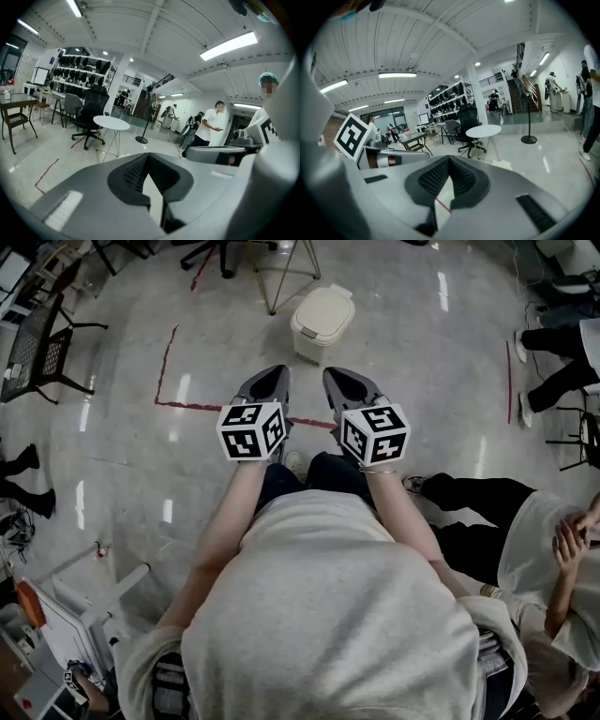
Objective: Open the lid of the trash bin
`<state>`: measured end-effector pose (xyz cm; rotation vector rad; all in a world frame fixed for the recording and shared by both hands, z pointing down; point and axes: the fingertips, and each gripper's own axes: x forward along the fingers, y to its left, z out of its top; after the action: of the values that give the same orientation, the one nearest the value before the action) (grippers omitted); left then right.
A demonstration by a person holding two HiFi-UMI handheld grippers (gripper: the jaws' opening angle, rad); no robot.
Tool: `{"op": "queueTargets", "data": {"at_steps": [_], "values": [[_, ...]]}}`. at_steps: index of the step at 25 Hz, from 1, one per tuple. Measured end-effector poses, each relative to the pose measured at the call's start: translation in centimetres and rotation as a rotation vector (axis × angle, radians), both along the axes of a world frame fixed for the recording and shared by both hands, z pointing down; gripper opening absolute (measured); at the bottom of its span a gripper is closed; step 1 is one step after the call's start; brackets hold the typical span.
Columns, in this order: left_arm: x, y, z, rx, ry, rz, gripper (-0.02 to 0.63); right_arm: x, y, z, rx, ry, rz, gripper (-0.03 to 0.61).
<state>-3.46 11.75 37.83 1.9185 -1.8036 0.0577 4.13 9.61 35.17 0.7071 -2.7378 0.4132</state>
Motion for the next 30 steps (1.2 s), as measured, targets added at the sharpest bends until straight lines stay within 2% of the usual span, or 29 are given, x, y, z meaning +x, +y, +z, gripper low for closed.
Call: {"op": "queueTargets", "data": {"at_steps": [5,14,18,23,30], "values": [[-1.2,-0.1,1.5,-0.032,0.045,0.004,0.009,-1.0,-1.1,0.7,-0.021,0.021,0.019,0.0],[-5.1,-2.9,2.6,-0.059,0.06,-0.03,0.009,-4.0,-4.5,1.8,-0.05,0.021,-0.008,0.0],[-6.3,-6.5,2.6,-0.04,0.068,0.001,0.009,-6.2,-7.4,2.7,-0.045,0.03,-0.033,0.0],[-7.8,-12.8,1.5,-0.009,0.058,0.095,0.009,-9.4,-12.6,2.7,-0.051,0.015,-0.039,0.0],[-9.8,-20.8,1.3,-0.041,0.046,0.141,0.009,-12.3,-20.6,1.6,-0.041,0.003,-0.032,0.0]]}}
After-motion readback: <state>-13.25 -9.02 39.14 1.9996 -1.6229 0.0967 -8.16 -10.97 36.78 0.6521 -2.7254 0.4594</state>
